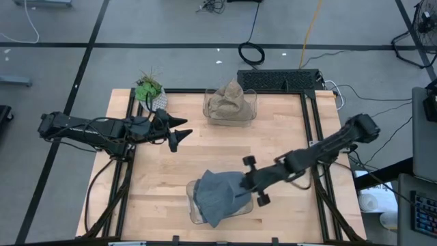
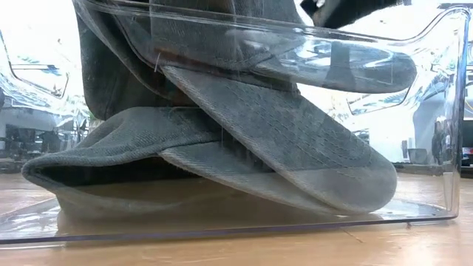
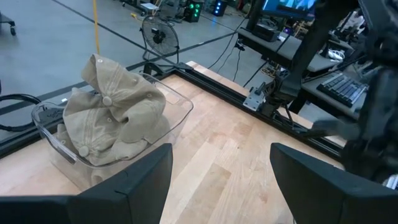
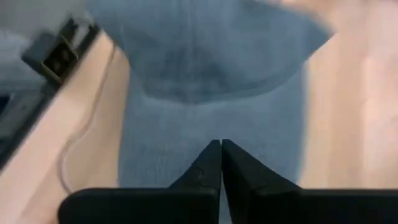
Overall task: Pick & Place hat
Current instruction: Put the blue cap into the bottom transparent bin
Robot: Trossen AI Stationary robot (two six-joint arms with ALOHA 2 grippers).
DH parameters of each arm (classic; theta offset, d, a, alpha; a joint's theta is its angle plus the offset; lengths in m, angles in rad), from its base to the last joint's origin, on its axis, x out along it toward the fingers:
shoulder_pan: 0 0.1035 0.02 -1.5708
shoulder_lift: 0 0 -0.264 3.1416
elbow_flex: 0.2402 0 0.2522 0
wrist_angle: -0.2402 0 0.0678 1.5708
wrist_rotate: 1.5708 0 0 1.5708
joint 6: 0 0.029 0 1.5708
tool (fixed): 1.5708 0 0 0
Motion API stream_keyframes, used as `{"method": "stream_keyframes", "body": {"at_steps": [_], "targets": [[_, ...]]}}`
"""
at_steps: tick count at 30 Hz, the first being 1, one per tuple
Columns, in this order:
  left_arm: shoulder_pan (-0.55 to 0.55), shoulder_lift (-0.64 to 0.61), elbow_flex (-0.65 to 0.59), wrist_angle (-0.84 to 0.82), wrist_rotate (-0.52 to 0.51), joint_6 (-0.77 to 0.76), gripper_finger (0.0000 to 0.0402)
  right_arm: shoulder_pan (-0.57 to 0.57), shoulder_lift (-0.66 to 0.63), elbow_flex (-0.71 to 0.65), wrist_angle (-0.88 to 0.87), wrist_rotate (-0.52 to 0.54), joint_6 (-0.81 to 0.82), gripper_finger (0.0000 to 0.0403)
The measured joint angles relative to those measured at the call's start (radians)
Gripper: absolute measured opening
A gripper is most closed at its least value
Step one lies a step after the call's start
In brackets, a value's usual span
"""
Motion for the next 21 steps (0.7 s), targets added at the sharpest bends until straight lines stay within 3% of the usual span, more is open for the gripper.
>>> {"method": "stream_keyframes", "body": {"at_steps": [10,21], "targets": [[0.000,0.000,0.000,0.000,0.000,0.000,0.0280,-0.035,0.196,0.003,0.011,-0.079,0.019,0.0000],[0.000,0.000,0.000,-0.052,-0.011,0.000,0.0280,-0.030,0.084,0.000,0.055,-0.050,0.061,0.0000]]}}
